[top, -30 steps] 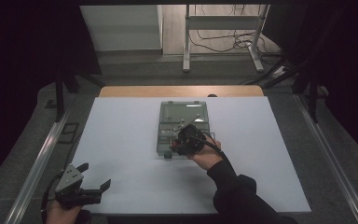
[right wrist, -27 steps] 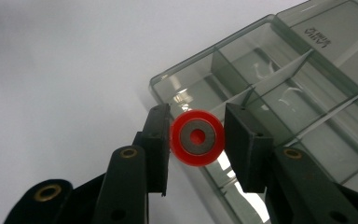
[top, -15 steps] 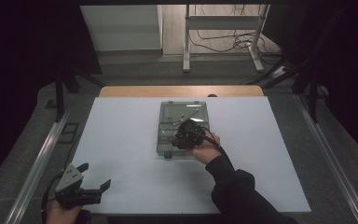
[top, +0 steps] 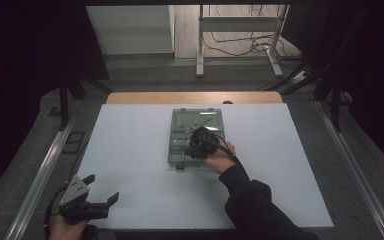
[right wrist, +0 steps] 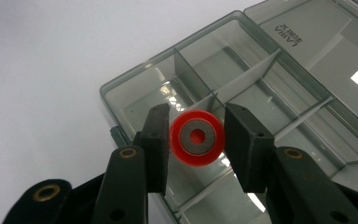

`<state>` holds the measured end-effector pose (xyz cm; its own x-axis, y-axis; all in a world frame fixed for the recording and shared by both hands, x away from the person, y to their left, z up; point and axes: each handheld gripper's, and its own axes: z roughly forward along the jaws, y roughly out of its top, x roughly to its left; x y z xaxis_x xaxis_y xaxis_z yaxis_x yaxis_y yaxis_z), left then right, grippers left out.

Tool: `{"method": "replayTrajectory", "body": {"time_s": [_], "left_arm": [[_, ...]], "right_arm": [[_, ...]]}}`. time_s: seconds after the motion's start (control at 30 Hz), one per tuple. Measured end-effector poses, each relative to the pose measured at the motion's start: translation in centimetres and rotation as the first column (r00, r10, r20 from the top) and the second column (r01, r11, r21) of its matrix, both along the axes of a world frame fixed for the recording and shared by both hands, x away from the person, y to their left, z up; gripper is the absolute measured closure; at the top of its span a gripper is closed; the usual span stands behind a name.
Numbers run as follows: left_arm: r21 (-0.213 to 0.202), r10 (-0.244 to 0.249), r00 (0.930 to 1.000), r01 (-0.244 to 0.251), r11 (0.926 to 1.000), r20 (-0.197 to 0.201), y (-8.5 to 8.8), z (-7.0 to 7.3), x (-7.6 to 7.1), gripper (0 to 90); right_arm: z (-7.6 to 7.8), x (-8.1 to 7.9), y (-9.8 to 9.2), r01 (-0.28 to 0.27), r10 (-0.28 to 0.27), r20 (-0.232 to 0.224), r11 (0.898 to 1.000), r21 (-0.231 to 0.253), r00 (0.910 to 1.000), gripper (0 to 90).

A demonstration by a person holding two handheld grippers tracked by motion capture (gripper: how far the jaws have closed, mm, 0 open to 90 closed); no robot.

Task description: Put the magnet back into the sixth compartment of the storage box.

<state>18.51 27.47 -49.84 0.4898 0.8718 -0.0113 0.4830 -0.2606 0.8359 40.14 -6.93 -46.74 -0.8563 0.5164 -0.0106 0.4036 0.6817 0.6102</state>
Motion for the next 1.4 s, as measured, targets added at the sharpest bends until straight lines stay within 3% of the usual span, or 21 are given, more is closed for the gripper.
{"method": "replayTrajectory", "body": {"time_s": [0.53,0.6,0.9,1.4], "left_arm": [[0.000,-0.001,1.0000,0.001,1.0000,0.000,0.0,0.0,0.0,1.4],[0.000,-0.001,1.0000,0.001,1.0000,0.000,0.0,0.0,0.0,1.5],[0.001,-0.001,1.0000,0.001,1.0000,0.000,0.0,0.0,0.0,1.5],[0.005,-0.001,1.0000,0.001,1.0000,-0.001,-0.1,0.0,0.0,1.5]], "right_arm": [[-1.5,0.5,0.1,0.011,-0.012,-0.024,1.000,-0.025,0.9996,61.1],[-1.6,0.5,0.1,0.016,-0.017,-0.027,1.000,-0.026,0.9995,57.3],[-1.1,0.3,-0.1,0.018,-0.018,-0.026,1.000,-0.002,0.9995,49.3],[0.0,-0.8,-0.8,0.020,-0.020,0.017,1.000,0.020,0.9996,37.2]]}}
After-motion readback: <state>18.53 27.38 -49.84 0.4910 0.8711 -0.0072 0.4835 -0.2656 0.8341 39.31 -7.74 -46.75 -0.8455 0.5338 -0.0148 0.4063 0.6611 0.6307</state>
